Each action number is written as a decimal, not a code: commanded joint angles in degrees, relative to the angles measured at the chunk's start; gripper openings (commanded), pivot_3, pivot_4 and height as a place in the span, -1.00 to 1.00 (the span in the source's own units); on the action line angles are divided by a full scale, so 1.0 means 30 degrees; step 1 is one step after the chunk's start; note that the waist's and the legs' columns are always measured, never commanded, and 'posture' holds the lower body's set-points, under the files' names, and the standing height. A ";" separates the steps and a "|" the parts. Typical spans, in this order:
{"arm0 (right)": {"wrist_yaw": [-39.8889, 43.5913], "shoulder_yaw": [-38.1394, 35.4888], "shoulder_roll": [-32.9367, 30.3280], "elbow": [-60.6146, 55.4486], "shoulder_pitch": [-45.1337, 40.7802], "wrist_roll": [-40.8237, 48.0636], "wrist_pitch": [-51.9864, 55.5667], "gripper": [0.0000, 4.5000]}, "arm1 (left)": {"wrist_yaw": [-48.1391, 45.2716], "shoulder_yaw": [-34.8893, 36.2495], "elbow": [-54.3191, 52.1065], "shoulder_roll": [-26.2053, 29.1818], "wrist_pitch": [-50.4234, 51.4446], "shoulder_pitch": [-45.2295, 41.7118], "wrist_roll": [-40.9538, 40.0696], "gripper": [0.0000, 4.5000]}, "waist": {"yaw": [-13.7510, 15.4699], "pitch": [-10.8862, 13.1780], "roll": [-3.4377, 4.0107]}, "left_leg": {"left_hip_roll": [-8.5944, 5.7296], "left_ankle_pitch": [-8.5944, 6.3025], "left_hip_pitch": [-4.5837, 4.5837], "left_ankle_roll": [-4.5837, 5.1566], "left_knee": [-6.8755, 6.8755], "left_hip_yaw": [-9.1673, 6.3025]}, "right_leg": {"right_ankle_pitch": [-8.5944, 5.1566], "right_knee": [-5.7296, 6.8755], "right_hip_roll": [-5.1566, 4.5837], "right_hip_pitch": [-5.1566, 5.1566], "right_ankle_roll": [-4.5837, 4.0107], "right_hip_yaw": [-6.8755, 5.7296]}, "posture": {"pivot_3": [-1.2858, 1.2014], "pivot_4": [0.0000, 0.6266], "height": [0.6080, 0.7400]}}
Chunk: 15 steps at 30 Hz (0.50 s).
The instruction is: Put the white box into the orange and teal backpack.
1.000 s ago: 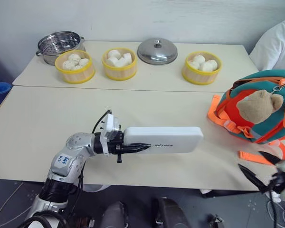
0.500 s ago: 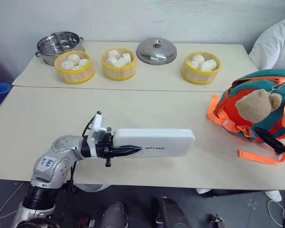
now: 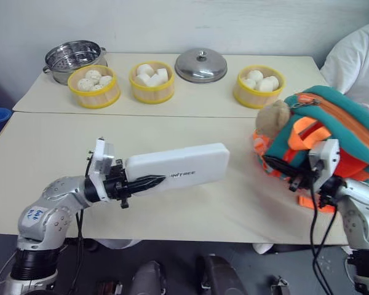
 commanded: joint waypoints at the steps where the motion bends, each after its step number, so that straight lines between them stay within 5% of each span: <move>1: 0.0784 0.1445 0.0202 -0.2954 0.0020 0.1749 0.1639 -0.99 | -0.0726 0.1427 0.0007 0.0887 -0.0097 0.0632 -0.0574 -0.32 | -0.0007 0.0001 0.0002 | 0.0000 0.0000 -0.0002 0.0000 -0.0003 -0.0003 | -0.0001 0.0002 0.0000 -0.0002 -0.0002 -0.0002 | 0.03 -0.52 1.00; 8: 0.0323 0.2346 -0.0687 -0.7961 0.0573 0.6781 0.6923 -0.99 | -0.1112 0.3640 0.1719 0.1678 0.0037 0.1606 -0.1057 -0.32 | -0.0016 0.0003 -0.0001 | -0.0001 -0.0046 -0.0016 0.0066 -0.0006 -0.0018 | -0.0009 -0.0005 -0.0033 -0.0016 -0.0018 -0.0019 | 0.03 -0.52 1.00; 15: 0.1521 -0.1529 -0.5909 -0.8965 0.2695 1.2293 1.1411 -0.99 | -0.1352 0.5177 0.1317 0.1644 0.0022 0.2533 -0.1844 -0.32 | 0.0256 0.0014 -0.0035 | -0.0015 -0.0104 -0.0048 0.0131 -0.0015 -0.0048 | -0.0024 -0.0068 -0.0091 -0.0018 -0.0046 -0.0057 | 0.03 -0.52 1.00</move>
